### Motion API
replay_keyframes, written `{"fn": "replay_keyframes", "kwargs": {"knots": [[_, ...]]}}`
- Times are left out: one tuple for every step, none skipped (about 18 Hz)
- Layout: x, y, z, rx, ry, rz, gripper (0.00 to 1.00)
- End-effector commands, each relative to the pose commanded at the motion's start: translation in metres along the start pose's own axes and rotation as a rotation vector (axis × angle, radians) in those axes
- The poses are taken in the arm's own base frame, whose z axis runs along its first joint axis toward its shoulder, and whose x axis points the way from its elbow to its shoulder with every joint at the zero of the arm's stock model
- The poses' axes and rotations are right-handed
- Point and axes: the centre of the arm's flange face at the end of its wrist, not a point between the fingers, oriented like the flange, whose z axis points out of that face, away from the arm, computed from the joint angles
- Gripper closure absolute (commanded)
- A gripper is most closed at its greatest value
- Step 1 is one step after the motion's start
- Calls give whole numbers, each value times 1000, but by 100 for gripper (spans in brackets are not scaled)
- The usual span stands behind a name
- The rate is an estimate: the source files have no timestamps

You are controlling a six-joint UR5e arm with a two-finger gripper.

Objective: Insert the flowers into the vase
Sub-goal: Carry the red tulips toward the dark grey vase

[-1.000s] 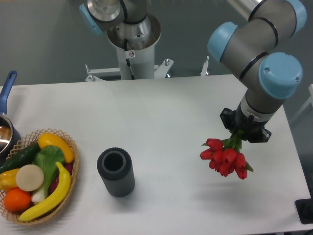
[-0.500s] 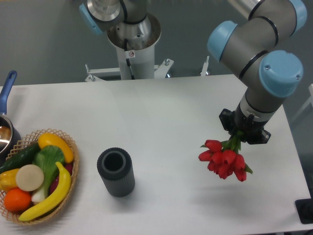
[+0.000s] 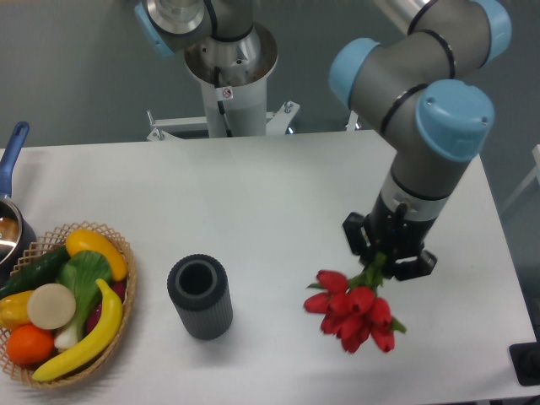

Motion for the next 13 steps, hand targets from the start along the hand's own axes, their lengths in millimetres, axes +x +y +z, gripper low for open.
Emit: {"fn": "replay_keyframes", "kwargs": {"knots": [[1, -4, -2, 34, 7, -2, 100], [3, -7, 0, 69, 30, -15, 100], [5, -11, 0, 112, 57, -32, 100], [8, -15, 0, 154, 88, -46, 100], [9, -18, 0, 202, 118, -54, 100], [11, -22, 1, 246, 148, -58, 100], [11, -23, -1, 281, 167, -62, 100], [11, -26, -4, 315, 184, -77, 100], [11, -28, -7, 348, 204, -107, 100], [10, -29, -14, 383, 218, -132, 100], [9, -32, -23, 422, 231, -144, 100], [9, -37, -30, 456, 243, -146, 100], [10, -39, -35, 483, 255, -147, 100]]}}
